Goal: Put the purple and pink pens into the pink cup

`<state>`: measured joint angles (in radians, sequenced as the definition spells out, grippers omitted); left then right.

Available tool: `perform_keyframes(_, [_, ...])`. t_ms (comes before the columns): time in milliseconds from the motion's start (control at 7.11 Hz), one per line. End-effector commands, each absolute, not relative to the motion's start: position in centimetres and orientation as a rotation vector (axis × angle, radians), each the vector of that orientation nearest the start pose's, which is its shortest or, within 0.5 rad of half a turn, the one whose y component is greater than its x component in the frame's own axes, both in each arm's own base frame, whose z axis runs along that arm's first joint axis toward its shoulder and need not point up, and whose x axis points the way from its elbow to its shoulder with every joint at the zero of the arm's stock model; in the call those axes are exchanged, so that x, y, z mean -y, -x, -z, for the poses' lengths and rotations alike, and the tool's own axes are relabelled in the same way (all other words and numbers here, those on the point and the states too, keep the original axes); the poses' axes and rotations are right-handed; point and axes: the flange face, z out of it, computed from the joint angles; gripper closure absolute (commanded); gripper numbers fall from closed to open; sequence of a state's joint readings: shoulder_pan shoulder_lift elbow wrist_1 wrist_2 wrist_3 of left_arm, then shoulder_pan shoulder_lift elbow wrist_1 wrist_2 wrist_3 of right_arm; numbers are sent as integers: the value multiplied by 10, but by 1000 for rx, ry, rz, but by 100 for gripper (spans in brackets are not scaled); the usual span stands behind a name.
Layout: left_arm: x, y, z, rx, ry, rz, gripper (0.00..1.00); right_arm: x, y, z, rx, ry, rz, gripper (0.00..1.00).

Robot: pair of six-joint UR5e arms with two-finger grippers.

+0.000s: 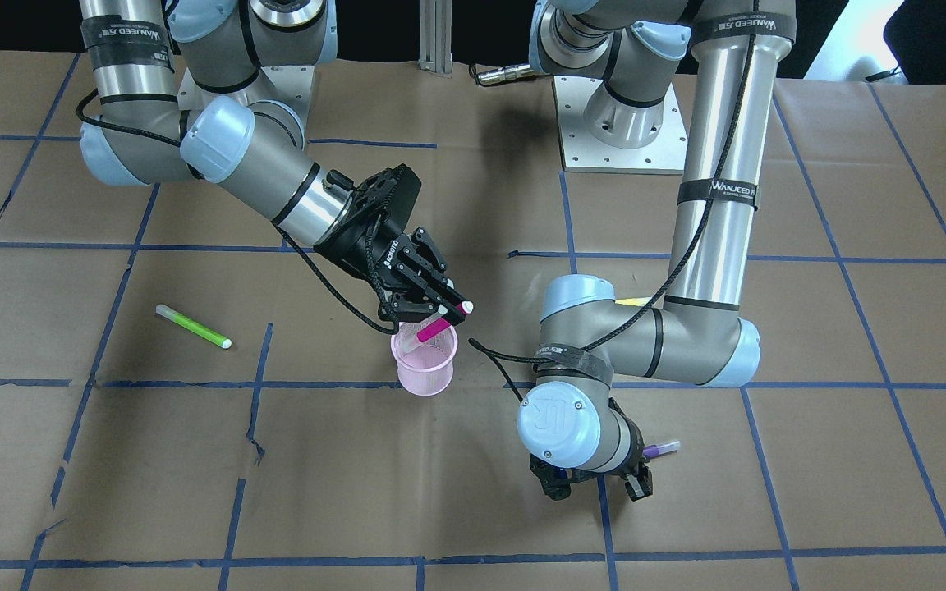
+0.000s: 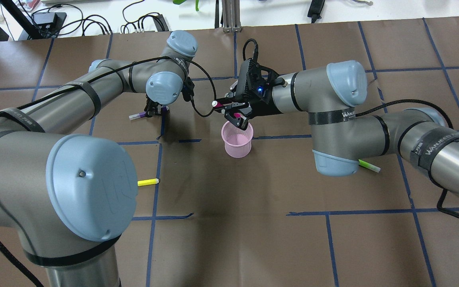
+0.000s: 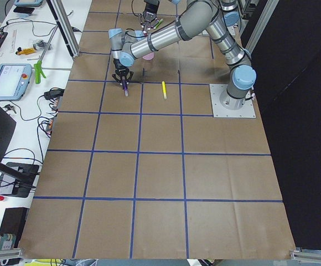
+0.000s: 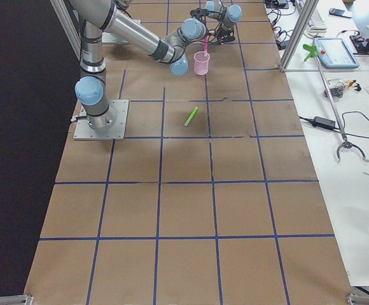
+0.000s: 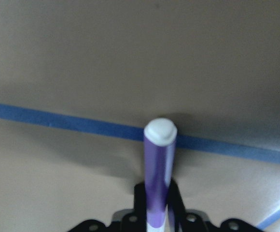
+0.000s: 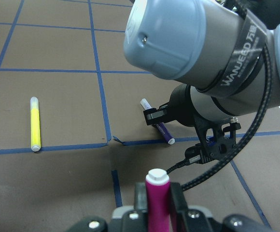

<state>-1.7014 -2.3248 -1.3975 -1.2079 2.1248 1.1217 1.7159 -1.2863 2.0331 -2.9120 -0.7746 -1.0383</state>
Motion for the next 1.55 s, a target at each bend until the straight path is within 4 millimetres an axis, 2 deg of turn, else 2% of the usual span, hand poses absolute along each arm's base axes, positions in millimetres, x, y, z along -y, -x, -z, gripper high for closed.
perform_keyframes(0, [683, 163, -175, -2120, -1657, -600, 98, 498, -281, -285, -1863, 1590, 1126, 95])
perform_keyframes(281, [676, 157, -237, -2134, -1671, -502, 98, 487, -286, -269, -1878, 1570, 1090, 93])
perform_keyframes(562, [660, 130, -288, -2192, -1749, -386, 98, 489, -283, -262, -1884, 1575, 1091, 93])
perform_keyframes(844, [635, 139, -347, -2306, -1796, -144, 99, 495, -282, -243, -1886, 1574, 1092, 90])
perform_keyframes(1125, [607, 147, -393, -2345, -1825, 12, 99, 496, -282, -240, -1906, 1552, 1081, 55])
perform_keyframes(1266, [584, 150, -403, -2400, -1878, -13, 99, 497, -280, -240, -1971, 1517, 1064, 31])
perform_keyframes(1406, [563, 153, -419, -2423, -1909, -63, 99, 497, -280, -243, -1981, 1513, 1062, 26])
